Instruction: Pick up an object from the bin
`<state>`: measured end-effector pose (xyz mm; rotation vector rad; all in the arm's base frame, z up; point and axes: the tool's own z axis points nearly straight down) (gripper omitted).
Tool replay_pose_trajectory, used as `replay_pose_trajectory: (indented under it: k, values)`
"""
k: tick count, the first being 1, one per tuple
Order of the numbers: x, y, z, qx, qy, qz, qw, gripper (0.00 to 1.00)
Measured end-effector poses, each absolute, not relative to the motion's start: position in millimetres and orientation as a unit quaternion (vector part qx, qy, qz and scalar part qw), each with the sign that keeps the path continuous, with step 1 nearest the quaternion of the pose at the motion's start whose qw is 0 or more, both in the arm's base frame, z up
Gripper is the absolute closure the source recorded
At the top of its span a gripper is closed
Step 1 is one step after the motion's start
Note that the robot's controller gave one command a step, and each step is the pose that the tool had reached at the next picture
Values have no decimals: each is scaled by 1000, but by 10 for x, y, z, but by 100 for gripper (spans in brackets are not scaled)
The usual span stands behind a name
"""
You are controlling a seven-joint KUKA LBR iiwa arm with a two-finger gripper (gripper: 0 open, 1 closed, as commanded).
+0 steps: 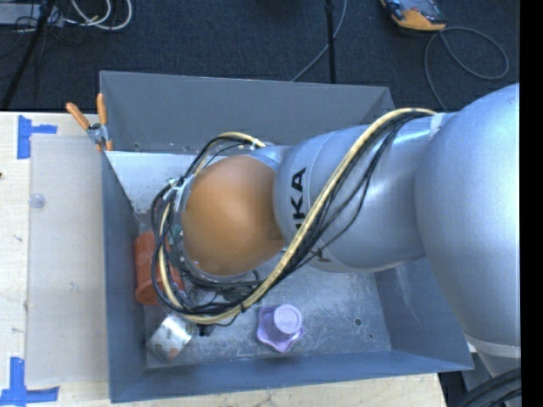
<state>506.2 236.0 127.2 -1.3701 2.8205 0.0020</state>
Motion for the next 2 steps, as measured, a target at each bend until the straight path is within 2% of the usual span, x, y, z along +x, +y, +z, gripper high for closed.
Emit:
replay_pose_trajectory:
  k: [2]
  values:
    - [5052, 2359, 1310, -437, 900, 1, 1, 100]
